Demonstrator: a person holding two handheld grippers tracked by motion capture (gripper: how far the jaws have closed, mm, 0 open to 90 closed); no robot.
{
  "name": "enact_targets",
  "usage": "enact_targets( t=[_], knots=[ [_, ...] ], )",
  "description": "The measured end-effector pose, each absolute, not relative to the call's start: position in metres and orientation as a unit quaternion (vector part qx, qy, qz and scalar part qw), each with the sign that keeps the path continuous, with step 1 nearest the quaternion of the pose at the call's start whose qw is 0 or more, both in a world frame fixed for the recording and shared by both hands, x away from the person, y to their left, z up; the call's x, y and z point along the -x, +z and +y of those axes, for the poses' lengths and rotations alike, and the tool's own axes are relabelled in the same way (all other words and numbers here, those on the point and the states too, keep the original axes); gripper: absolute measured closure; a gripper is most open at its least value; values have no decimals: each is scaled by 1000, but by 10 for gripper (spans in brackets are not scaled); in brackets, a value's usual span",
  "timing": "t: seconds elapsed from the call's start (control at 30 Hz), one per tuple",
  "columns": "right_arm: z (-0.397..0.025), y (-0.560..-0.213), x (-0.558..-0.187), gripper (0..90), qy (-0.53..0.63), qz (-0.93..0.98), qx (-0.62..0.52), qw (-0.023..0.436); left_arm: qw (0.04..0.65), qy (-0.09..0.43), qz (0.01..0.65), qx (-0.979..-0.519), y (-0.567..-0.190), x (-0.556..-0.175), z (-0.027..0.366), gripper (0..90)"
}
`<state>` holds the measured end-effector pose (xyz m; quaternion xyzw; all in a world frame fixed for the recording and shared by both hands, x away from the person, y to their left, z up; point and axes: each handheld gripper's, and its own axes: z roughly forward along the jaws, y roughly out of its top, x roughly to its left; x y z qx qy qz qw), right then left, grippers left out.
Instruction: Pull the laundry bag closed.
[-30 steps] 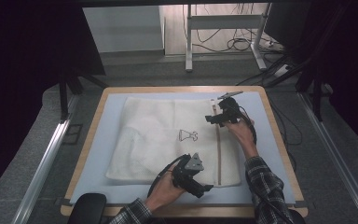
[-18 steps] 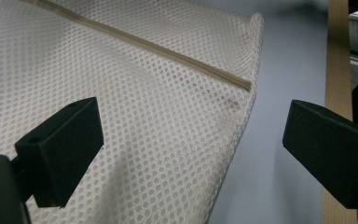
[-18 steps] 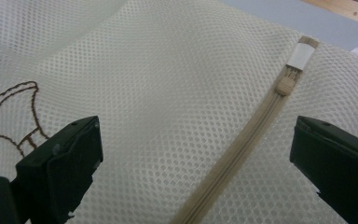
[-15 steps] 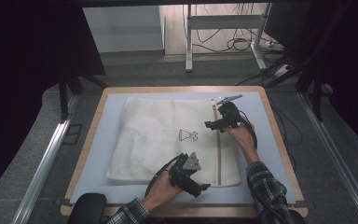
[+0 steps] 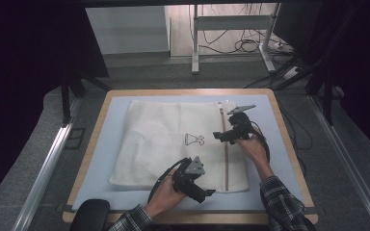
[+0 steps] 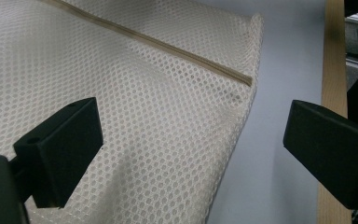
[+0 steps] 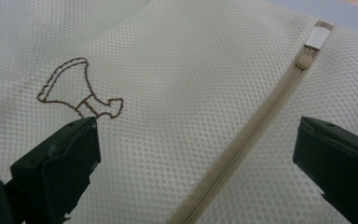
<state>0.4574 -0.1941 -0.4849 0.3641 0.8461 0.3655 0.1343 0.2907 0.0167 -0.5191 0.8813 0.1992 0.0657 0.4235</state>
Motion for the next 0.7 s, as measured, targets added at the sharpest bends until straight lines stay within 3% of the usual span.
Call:
enact_targets(
  t=[0.7],
  knots=[
    [-190, -472, -408, 0, 379, 850, -329, 159, 434, 52, 201, -877, -515, -291, 30, 13]
  ],
)
